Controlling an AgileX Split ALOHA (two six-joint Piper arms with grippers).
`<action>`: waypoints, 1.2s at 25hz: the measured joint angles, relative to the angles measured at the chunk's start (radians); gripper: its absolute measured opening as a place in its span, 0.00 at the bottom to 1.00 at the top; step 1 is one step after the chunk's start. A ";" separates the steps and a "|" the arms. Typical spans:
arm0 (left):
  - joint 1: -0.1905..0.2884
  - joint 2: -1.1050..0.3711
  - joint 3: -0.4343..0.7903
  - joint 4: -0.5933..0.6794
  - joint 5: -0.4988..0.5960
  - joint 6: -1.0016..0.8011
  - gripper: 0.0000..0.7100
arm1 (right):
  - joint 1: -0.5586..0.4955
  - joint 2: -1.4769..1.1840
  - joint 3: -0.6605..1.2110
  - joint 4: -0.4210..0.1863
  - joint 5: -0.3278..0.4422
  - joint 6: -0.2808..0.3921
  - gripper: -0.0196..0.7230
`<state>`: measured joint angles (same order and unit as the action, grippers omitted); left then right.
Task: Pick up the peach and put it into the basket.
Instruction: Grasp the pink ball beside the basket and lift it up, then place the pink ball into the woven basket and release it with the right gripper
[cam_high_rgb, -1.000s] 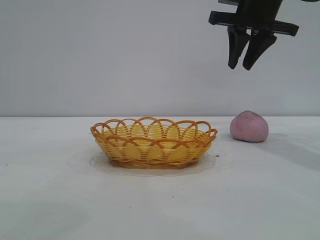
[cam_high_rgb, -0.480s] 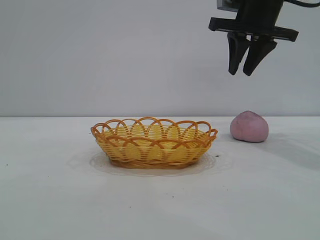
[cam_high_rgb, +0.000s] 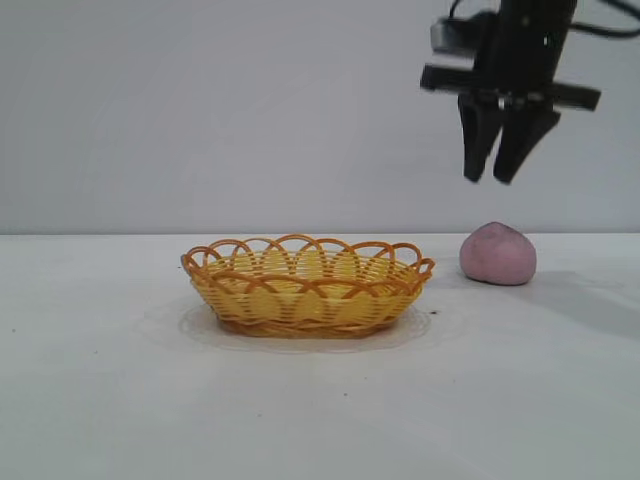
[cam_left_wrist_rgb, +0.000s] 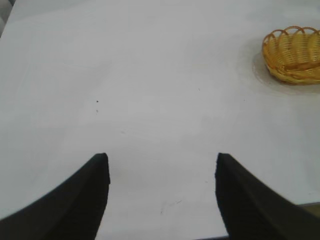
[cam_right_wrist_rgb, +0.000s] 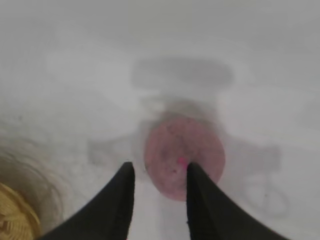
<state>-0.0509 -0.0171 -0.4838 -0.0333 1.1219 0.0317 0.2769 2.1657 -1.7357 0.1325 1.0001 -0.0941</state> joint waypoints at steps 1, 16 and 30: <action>0.000 0.000 0.000 0.000 0.000 0.000 0.63 | 0.000 0.021 0.000 -0.008 -0.013 0.000 0.36; 0.056 -0.002 0.000 0.000 0.000 0.000 0.63 | 0.160 -0.162 -0.003 0.074 0.006 -0.128 0.03; 0.058 -0.002 0.000 0.000 0.000 0.000 0.63 | 0.327 -0.074 0.007 0.118 0.139 -0.157 0.03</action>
<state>0.0072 -0.0186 -0.4838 -0.0333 1.1219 0.0317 0.6044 2.0914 -1.7284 0.2500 1.1393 -0.2512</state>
